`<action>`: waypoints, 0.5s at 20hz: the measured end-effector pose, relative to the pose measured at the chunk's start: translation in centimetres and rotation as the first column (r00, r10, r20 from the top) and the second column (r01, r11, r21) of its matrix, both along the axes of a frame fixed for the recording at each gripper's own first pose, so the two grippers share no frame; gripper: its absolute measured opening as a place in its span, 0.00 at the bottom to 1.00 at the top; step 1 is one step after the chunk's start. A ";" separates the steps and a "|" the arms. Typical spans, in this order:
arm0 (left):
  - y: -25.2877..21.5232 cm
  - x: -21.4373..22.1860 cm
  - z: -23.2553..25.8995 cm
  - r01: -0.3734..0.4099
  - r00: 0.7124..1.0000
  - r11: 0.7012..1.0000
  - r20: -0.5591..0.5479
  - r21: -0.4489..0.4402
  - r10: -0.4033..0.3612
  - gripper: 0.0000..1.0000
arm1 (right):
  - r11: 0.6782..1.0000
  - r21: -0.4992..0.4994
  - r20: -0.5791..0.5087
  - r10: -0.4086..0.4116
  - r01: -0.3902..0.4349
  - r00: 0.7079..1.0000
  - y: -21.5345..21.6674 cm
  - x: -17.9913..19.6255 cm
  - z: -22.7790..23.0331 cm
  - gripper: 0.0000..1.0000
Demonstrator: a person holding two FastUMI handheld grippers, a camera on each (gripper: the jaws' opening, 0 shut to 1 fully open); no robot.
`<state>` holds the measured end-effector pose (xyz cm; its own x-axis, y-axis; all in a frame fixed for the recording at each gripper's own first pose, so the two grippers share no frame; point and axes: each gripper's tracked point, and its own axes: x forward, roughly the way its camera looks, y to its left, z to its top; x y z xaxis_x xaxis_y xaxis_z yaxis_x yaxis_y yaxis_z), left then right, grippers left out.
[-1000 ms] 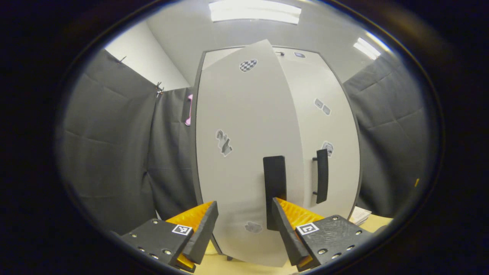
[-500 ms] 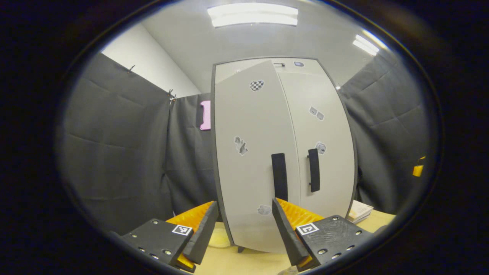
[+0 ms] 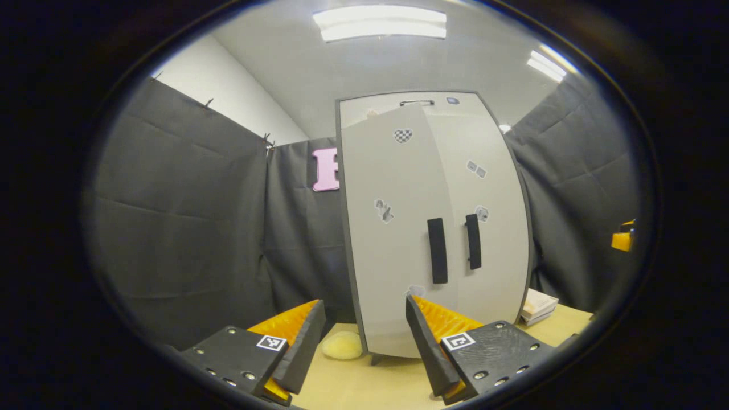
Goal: Grasp the bottle in the cabinet with the left hand and place it on the coaster, then close the right door with the right hand and the left door with the left hand.
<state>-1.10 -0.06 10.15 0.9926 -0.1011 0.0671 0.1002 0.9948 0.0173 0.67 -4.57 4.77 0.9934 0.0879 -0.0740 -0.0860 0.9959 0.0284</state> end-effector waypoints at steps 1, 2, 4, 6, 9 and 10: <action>0.6 -0.4 -0.1 -0.002 1.000 1.000 -0.003 -0.002 0.002 0.83 | 1.000 0.003 0.005 0.003 -0.003 1.000 0.5 -0.3 0.1 0.94; 1.2 -0.9 -0.3 -0.006 1.000 1.000 -0.007 0.000 0.006 0.83 | 1.000 0.007 0.006 0.006 -0.006 1.000 1.0 -0.6 0.3 0.98; 2.2 -1.8 -0.6 -0.013 1.000 1.000 -0.006 0.011 0.013 0.83 | 1.000 0.010 0.009 0.012 -0.012 1.000 1.8 -1.3 0.5 1.00; 3.2 -2.8 -0.8 -0.022 1.000 0.999 -0.004 0.023 0.022 0.83 | 1.000 0.005 0.012 0.016 -0.016 1.000 2.4 -2.0 0.7 1.00; 4.6 -4.4 -1.2 -0.033 0.999 0.999 -0.010 0.010 0.033 0.83 | 1.000 -0.001 0.019 0.018 -0.018 1.000 3.0 -3.2 1.2 1.00; 5.2 -5.0 -1.2 -0.036 0.999 0.999 -0.012 0.006 0.037 0.83 | 1.000 -0.002 0.023 0.019 -0.019 1.000 3.2 -3.6 1.5 1.00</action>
<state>-6.08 5.12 8.90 0.9964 -0.0651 0.0549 0.0640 0.9977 0.0220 -2.91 -1.42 6.23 0.9930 0.1063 -0.0515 -0.1052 0.9942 0.0240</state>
